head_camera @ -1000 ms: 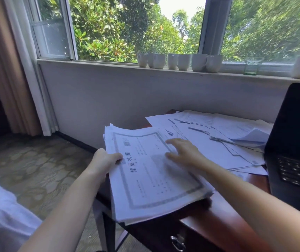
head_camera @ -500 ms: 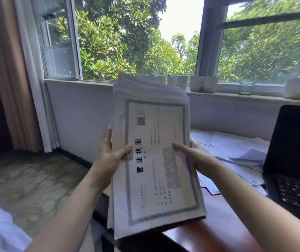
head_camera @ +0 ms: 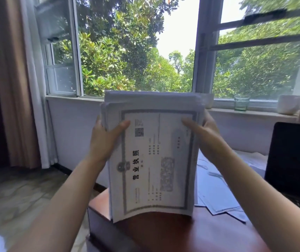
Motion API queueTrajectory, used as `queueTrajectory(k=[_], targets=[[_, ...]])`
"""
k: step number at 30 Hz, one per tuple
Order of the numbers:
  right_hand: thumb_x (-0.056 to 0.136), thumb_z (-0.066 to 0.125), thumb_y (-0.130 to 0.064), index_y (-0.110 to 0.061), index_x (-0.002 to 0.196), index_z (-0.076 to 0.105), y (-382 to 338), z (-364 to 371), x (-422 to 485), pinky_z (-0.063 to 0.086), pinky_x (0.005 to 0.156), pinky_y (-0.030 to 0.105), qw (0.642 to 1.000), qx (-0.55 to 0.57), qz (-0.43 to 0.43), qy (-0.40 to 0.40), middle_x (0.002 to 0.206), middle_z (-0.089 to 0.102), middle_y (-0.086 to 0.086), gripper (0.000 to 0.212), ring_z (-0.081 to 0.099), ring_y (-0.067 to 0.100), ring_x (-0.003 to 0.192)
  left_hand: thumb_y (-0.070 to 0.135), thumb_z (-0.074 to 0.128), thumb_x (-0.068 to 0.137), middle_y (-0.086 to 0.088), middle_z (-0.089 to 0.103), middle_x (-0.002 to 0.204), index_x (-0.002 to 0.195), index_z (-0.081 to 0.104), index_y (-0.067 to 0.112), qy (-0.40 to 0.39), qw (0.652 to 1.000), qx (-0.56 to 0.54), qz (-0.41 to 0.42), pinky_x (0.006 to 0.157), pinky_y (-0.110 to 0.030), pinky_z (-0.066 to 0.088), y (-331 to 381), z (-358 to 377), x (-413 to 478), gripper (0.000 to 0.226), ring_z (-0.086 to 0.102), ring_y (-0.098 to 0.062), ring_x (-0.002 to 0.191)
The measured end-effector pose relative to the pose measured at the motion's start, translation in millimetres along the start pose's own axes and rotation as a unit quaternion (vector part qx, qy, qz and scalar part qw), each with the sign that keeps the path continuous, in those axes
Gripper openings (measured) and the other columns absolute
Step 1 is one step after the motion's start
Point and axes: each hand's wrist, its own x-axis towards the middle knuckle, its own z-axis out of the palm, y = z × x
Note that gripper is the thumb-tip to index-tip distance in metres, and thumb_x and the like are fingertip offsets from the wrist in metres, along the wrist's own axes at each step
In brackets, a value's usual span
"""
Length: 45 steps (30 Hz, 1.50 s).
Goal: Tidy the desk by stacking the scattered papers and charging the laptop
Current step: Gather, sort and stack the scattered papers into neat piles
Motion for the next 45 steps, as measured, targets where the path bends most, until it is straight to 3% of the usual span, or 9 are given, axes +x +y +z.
queueTrajectory(k=[5,11,15,17,30,37,39,42,45], targets=[[0.084,0.065,-0.009,-0.015,0.112,0.055,-10,16,9,0.055,0.084,0.040,0.999,-0.037,-0.004,0.013,0.102,0.064,0.008,0.030,0.064,0.023,0.093,0.054,0.074,0.060,-0.007,0.072,0.101,0.115,0.058,0.014,-0.079,0.995,-0.007,-0.059,0.076,-0.033,0.056,11,-2,14,0.069,0.071,-0.021,0.089],[0.059,0.066,-0.072,-0.007,0.112,0.057,-26,24,34,0.049,0.094,0.048,0.986,-0.096,0.056,0.121,0.120,0.060,0.014,0.084,0.058,0.029,0.109,0.055,0.062,0.081,-0.001,0.058,0.078,0.084,0.054,0.017,0.014,0.998,-0.007,-0.060,0.062,-0.025,0.042,39,12,29,0.039,0.056,-0.016,0.067],[0.088,0.056,-0.041,-0.016,0.083,0.057,-31,27,42,0.051,0.082,0.046,0.980,-0.110,0.047,0.161,0.082,0.055,0.002,0.026,0.058,0.027,0.090,0.076,0.066,0.055,-0.007,0.062,0.101,0.101,0.059,0.019,0.045,0.982,-0.060,-0.171,0.087,-0.043,0.046,55,18,41,0.074,0.057,-0.026,0.094],[0.089,0.053,-0.032,-0.019,0.078,0.057,-31,28,44,0.051,0.079,0.046,0.978,-0.124,0.048,0.163,0.077,0.054,0.001,0.017,0.056,0.025,0.084,0.052,0.062,0.075,-0.007,0.063,0.081,0.087,0.058,0.015,0.057,0.983,-0.037,-0.173,0.086,-0.052,0.050,55,18,48,0.039,0.060,-0.027,0.082],[0.093,0.046,-0.009,-0.022,0.076,0.059,-31,24,36,0.053,0.082,0.044,0.968,-0.152,-0.005,0.201,0.074,0.064,-0.002,0.025,0.060,0.018,0.076,0.026,0.046,0.082,-0.009,0.045,0.077,0.076,0.045,0.017,0.102,0.984,-0.005,-0.144,0.066,-0.039,0.035,48,20,43,0.011,0.044,-0.021,0.076],[0.091,0.056,-0.016,-0.024,0.084,0.062,-21,24,30,0.053,0.084,0.044,0.937,-0.259,-0.061,0.225,0.079,0.064,-0.005,0.012,0.061,0.014,0.077,0.020,0.050,0.088,0.007,0.028,0.042,0.052,0.026,0.019,0.147,0.986,0.061,-0.050,0.057,-0.032,0.023,34,31,37,0.043,0.023,-0.019,0.053],[0.089,0.062,-0.024,-0.021,0.092,0.062,-24,21,29,0.053,0.082,0.039,0.947,-0.227,-0.100,0.206,0.081,0.065,-0.001,0.004,0.061,0.013,0.076,0.016,0.048,0.090,0.011,0.024,0.028,0.051,0.025,0.019,0.169,0.982,0.079,-0.042,0.051,-0.030,0.021,37,33,39,0.045,0.022,-0.019,0.047],[0.075,0.072,-0.034,-0.020,0.116,0.052,-22,10,15,0.052,0.076,0.021,0.976,-0.124,-0.131,0.125,0.089,0.064,-0.002,0.048,0.063,0.005,0.079,0.017,0.047,0.091,0.010,0.024,0.024,0.051,0.025,0.018,0.196,0.976,0.082,-0.039,0.047,-0.028,0.020,42,36,44,0.046,0.023,-0.018,0.045],[0.065,0.084,-0.022,-0.014,0.114,0.057,2,-7,-7,0.055,0.065,0.022,0.994,-0.109,-0.026,0.019,0.089,0.069,-0.006,0.056,0.067,0.007,0.080,0.020,0.048,0.093,0.004,0.030,0.033,0.050,0.025,0.016,0.231,0.968,0.085,-0.043,0.047,-0.028,0.021,45,38,46,0.048,0.024,-0.017,0.044]])
